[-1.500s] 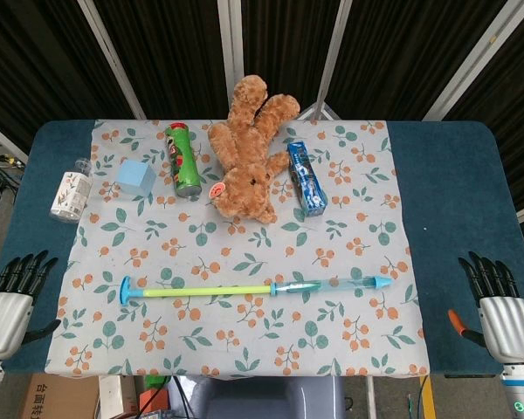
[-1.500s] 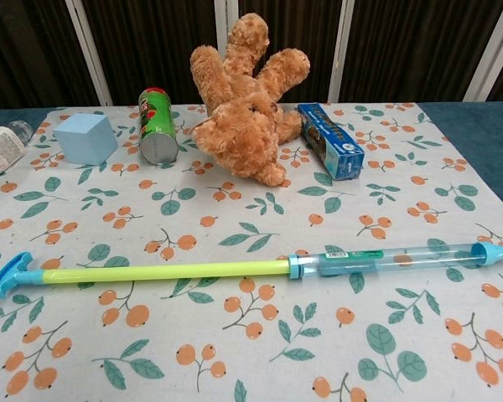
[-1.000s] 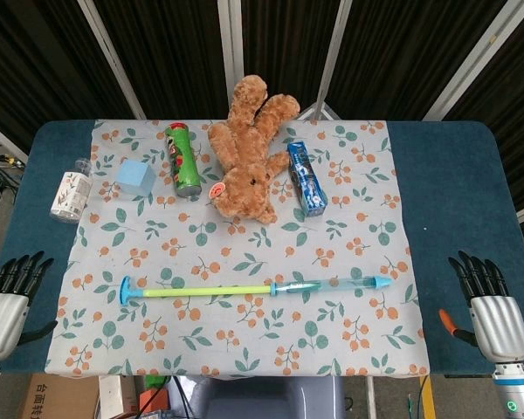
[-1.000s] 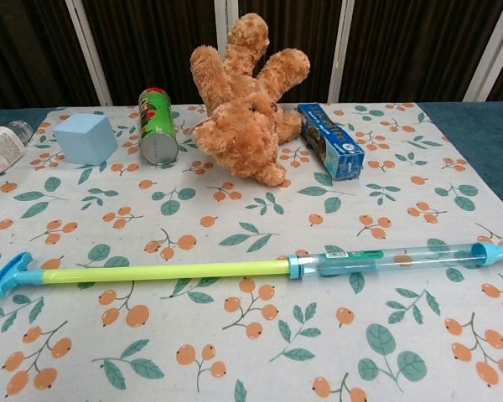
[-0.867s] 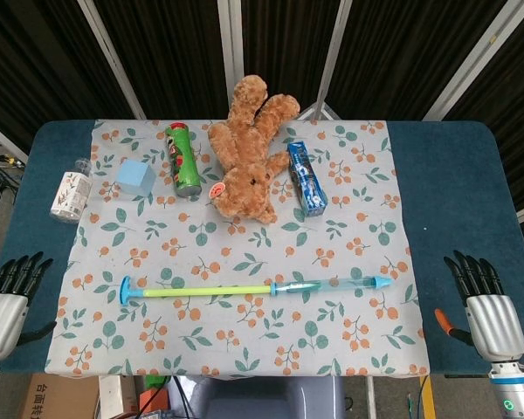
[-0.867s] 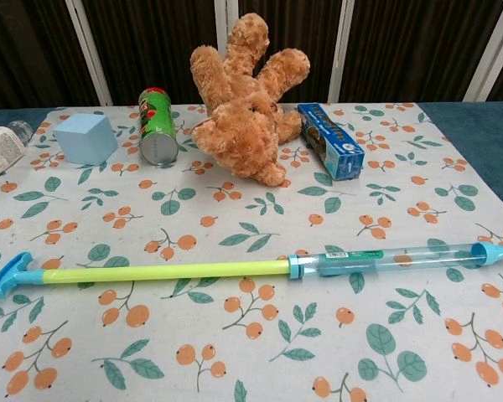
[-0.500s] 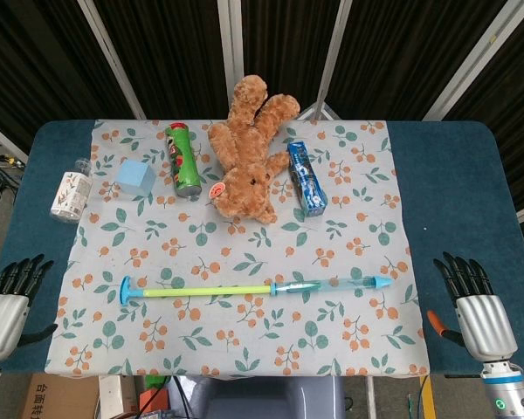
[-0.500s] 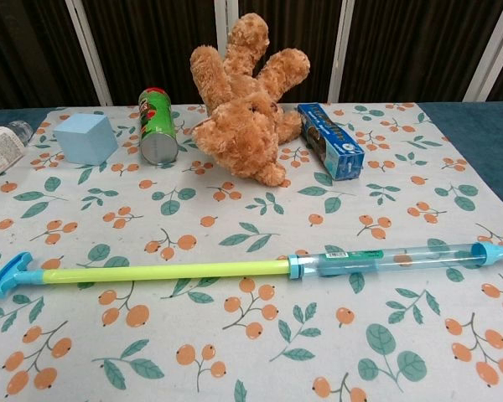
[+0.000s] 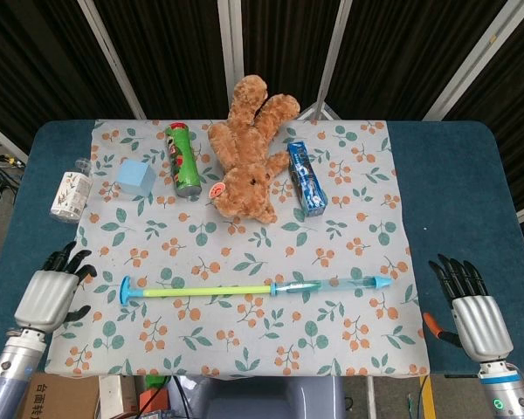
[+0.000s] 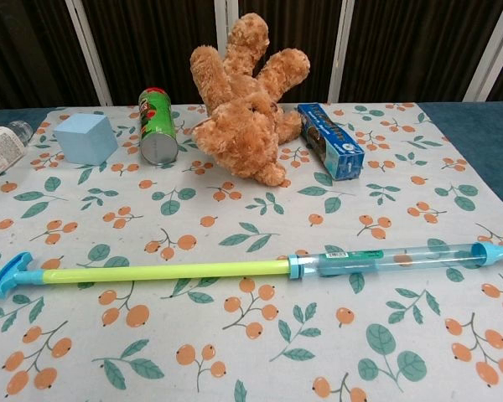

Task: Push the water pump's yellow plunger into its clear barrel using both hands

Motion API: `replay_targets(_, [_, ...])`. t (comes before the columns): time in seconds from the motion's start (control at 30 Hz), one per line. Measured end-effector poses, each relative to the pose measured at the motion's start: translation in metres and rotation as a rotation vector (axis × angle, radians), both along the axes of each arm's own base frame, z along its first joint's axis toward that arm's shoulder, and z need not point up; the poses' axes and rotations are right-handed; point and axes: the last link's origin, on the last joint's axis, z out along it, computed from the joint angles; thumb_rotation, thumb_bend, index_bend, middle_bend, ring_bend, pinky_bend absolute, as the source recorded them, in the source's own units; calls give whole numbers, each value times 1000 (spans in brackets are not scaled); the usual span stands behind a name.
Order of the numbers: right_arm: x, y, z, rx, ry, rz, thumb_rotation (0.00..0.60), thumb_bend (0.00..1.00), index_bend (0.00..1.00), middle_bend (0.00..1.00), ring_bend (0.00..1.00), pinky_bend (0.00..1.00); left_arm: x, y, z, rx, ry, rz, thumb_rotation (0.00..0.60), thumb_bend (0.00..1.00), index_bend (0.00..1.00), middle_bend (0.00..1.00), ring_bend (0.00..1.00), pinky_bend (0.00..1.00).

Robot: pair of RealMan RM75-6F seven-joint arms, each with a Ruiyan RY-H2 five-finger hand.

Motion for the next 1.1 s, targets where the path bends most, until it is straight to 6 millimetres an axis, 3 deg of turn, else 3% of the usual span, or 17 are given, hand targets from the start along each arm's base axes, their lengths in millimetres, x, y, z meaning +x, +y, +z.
replay_targets(0.23, [-3, 1, 3, 1, -11, -8, 600, 313, 0, 0, 0, 0, 21, 20, -40, -71, 52, 65, 600, 297, 451, 180, 47, 162])
replay_targets(0.53, [-4, 1, 4, 5, -21, -5, 600, 312, 0, 0, 0, 0, 39, 25, -90, -152, 76, 133, 600, 325, 463, 180, 47, 162])
replay_targets(1.1, [-3, 2, 3, 9, -24, -4, 600, 312, 0, 0, 0, 0, 28, 36, -100, -135, 120, 171, 600, 388, 475, 178, 47, 162])
